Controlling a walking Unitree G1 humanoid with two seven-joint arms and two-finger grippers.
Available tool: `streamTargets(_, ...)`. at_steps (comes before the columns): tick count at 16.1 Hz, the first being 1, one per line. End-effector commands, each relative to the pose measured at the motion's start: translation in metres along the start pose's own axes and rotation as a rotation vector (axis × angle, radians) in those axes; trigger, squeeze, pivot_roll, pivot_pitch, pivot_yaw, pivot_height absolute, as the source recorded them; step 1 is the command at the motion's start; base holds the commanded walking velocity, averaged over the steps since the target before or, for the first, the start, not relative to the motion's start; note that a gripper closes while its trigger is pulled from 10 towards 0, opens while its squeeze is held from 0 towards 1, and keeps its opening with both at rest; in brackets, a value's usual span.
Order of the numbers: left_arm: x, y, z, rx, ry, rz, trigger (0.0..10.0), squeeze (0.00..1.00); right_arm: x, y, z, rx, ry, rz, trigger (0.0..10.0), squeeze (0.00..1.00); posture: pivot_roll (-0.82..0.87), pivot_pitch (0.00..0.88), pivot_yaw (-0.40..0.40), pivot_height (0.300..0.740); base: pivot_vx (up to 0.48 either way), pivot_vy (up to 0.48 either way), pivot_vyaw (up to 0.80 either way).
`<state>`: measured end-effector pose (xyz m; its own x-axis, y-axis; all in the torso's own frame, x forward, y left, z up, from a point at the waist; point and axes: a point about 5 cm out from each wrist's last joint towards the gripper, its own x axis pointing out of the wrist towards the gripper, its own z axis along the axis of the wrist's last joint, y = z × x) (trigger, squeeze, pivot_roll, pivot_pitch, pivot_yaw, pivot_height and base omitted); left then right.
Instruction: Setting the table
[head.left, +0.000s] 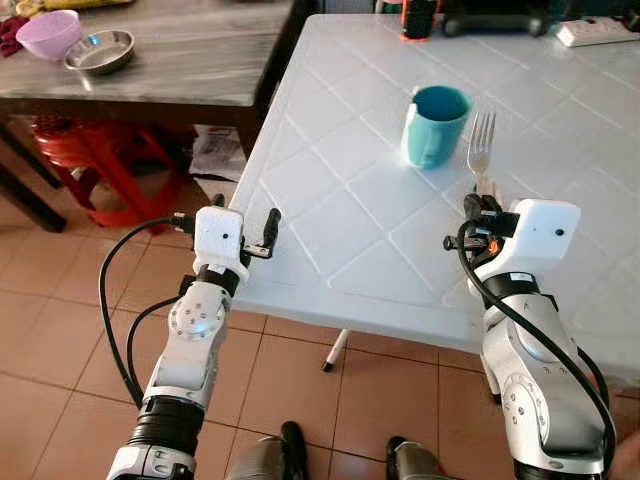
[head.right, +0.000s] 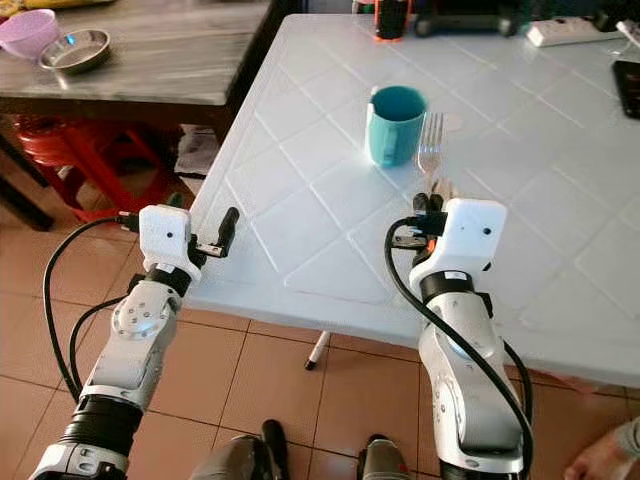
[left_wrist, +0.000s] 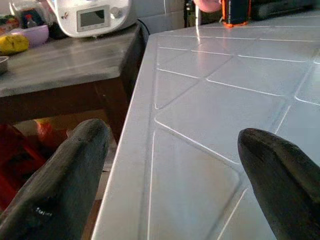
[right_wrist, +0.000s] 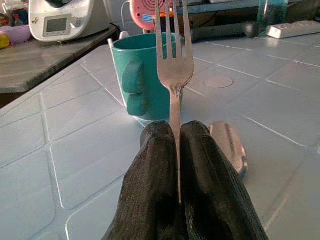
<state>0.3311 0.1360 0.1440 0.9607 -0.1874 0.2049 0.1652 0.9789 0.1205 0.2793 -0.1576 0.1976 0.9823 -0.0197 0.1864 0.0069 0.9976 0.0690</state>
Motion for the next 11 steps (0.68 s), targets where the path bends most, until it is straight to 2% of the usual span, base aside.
streamTargets(1,-0.0007,0.0038,-0.0003,0.003,0.009,0.011,10.0,0.00,-0.0010,0.0003,-0.0001,0.008,-0.006,0.004,10.0,0.00,-0.17,0.195,0.100,0.740,0.000,0.000,0.00)
streamTargets(4,-0.0002,0.0040,0.0000,0.002,0.010,0.006,10.0,0.00,-0.0015,-0.0003,-0.0007,0.013,-0.002,0.001,10.0,0.00,-0.17,0.200,0.102,0.740,0.000,0.000,0.00)
streamTargets(11,-0.0007,0.0026,-0.0003,0.000,0.012,-0.010,10.0,0.00,-0.0020,-0.0009,-0.0014,0.012,0.003,-0.001,10.0,0.00,-0.17,0.205,0.100,0.740,0.000,0.287,0.00)
